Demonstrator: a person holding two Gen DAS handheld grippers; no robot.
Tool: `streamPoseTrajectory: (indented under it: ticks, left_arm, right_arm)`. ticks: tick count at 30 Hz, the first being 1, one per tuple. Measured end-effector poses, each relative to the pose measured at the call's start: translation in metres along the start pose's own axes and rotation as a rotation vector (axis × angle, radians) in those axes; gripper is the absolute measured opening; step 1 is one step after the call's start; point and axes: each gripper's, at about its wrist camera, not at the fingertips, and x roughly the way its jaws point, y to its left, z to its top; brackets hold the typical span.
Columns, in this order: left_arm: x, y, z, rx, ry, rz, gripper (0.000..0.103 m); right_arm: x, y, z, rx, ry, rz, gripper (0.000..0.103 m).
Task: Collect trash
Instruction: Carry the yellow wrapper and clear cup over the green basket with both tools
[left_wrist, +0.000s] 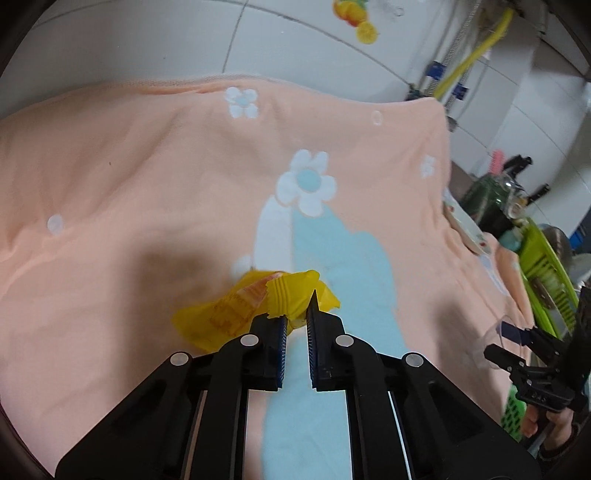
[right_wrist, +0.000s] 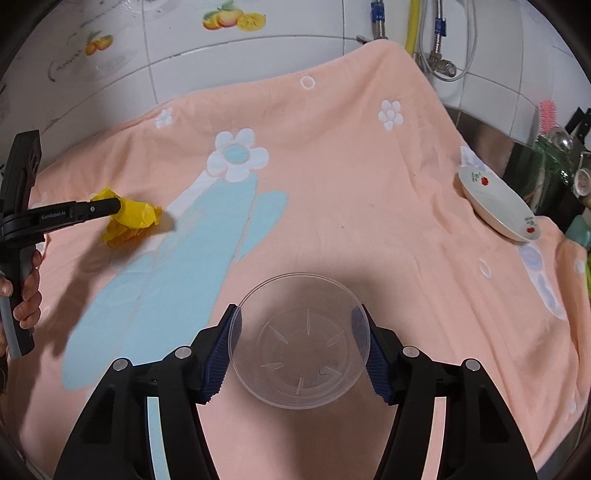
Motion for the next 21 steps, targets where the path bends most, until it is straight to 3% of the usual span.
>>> streamPoseTrajectory:
  ticks: [10, 21]
  left_arm:
    - [-0.053, -0.046, -0.040, 0.071, -0.008, -0.113, 0.009]
    - [-0.083, -0.108, -0.086, 0.166, 0.008, -0.254, 0.009]
  right_arm:
    - [-0.067, 0.000, -0.047, 0.020, -0.024, -0.007, 0.060]
    - [-0.131, -0.021, -0.111, 0.076, -0.034, -0.068, 0.060]
